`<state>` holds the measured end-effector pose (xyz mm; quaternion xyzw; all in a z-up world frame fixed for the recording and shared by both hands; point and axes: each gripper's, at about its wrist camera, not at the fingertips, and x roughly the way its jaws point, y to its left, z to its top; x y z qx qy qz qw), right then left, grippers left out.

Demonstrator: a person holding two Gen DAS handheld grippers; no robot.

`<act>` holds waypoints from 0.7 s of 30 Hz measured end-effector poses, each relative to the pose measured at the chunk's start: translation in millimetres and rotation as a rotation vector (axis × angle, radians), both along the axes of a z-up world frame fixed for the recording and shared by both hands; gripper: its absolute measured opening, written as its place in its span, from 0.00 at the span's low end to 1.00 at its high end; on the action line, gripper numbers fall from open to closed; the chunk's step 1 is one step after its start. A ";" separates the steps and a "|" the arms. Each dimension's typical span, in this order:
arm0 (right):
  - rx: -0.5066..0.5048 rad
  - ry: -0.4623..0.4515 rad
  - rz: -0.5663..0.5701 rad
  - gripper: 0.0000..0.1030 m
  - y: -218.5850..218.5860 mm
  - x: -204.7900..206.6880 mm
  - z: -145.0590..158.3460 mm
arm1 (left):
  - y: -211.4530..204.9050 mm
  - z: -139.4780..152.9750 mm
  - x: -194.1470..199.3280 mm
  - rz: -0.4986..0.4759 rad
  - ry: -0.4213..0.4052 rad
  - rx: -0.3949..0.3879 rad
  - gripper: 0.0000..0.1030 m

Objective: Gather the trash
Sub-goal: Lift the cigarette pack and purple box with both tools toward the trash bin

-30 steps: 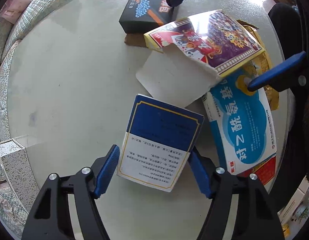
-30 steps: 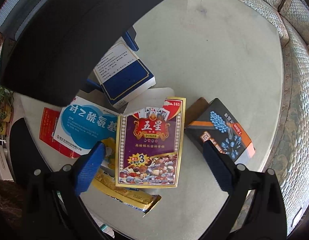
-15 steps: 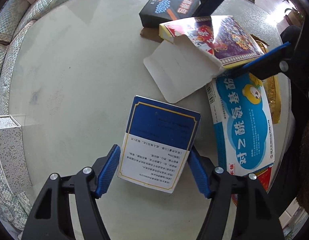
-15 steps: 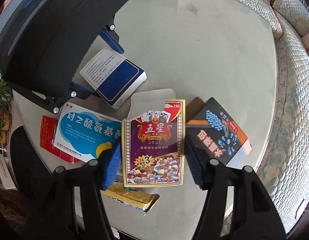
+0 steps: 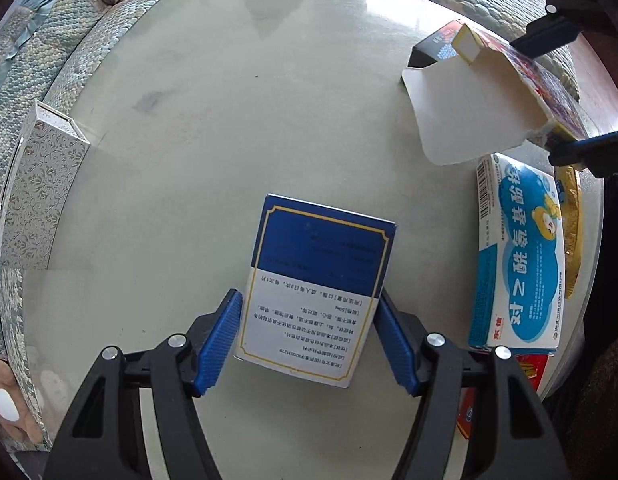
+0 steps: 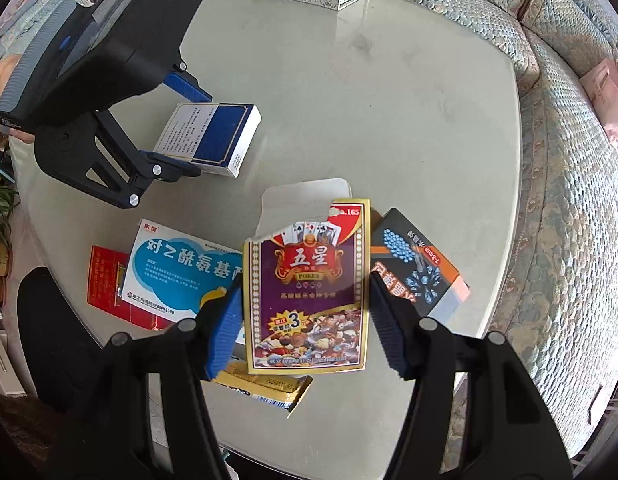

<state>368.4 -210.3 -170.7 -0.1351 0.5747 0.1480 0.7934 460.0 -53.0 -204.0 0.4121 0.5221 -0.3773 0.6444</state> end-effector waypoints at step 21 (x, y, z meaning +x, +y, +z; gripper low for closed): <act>-0.022 -0.204 0.009 0.58 13.0 -107.6 113.5 | 25.8 155.5 -120.2 0.156 -0.195 -0.213 0.63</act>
